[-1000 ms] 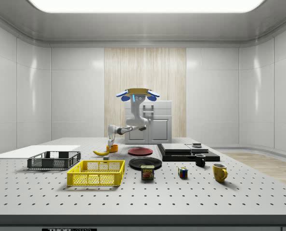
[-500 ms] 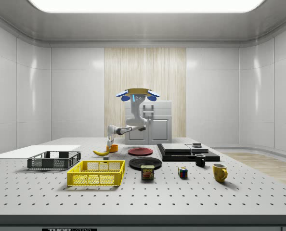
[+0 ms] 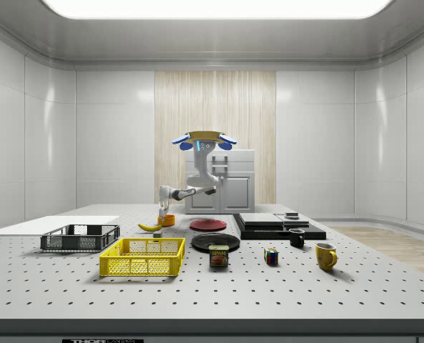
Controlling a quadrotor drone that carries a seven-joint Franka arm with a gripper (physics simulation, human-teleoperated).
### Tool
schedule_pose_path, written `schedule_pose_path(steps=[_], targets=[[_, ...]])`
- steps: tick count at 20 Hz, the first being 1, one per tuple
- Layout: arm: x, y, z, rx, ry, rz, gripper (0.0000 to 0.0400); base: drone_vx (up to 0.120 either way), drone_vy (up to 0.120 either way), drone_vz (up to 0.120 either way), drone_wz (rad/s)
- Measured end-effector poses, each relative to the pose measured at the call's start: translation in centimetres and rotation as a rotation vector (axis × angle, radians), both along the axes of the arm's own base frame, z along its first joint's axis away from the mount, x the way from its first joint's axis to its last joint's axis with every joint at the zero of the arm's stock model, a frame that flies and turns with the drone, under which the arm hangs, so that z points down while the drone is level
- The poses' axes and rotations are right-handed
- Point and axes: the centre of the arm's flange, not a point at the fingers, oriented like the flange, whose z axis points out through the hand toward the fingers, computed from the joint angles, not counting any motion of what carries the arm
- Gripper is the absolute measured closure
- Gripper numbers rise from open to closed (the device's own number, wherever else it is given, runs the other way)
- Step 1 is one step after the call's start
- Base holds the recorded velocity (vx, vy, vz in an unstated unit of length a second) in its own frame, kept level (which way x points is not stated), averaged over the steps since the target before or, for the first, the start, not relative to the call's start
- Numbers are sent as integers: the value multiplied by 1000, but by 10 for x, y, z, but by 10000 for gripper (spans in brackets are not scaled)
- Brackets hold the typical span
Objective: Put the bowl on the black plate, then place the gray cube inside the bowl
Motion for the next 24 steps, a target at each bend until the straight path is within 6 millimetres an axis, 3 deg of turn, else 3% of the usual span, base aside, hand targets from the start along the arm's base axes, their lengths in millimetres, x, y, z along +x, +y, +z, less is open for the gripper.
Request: schedule_pose_path(steps=[7, 13, 24], targets=[[0, 0, -22, 0, 0, 0, 299, 0, 0, 97, 0], [0, 0, -30, 0, 0, 0, 300, -107, 113, 120, 0], [0, 0, -32, 0, 0, 0, 300, -120, 120, 4, 0]])
